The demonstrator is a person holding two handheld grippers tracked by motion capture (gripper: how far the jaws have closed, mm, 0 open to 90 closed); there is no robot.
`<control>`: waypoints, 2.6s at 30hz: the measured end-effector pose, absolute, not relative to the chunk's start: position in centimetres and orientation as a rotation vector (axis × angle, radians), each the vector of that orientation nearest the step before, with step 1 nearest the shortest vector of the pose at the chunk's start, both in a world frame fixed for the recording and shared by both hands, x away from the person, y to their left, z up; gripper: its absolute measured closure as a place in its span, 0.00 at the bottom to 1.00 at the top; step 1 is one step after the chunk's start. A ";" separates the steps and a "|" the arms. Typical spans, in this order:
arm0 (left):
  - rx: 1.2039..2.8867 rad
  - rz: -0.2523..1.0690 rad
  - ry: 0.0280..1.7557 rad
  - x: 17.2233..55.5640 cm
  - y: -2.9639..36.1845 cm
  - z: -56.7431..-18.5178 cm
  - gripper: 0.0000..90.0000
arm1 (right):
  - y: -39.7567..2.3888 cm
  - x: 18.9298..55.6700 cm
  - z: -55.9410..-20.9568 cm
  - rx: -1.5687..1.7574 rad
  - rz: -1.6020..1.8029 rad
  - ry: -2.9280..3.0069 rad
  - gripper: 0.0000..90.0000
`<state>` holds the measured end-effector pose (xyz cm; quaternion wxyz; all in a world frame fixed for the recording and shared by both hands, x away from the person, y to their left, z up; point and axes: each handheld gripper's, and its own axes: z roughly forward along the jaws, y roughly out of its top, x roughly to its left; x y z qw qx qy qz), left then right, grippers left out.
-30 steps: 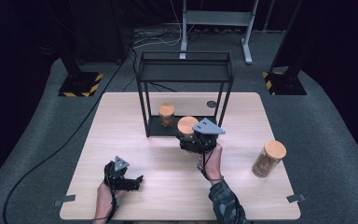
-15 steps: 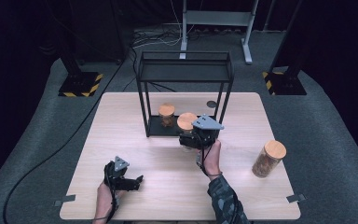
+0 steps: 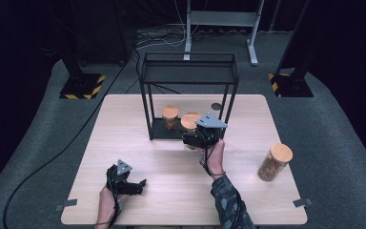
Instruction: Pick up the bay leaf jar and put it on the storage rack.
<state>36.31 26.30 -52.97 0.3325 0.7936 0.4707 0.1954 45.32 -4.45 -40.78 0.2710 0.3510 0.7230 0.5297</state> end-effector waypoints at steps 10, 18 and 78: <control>2.076 0.510 1.227 36.3 26.3 -53.0 0.00 | -4.2 46.2 -41.0 0.950 1.406 1.953 0.28; 2.077 0.510 1.226 36.3 26.3 -53.0 0.00 | -4.2 46.9 -40.9 0.958 1.405 1.947 0.28; 2.077 0.506 1.218 36.3 26.3 -53.0 0.00 | -3.7 53.2 -41.6 1.072 1.386 1.912 0.28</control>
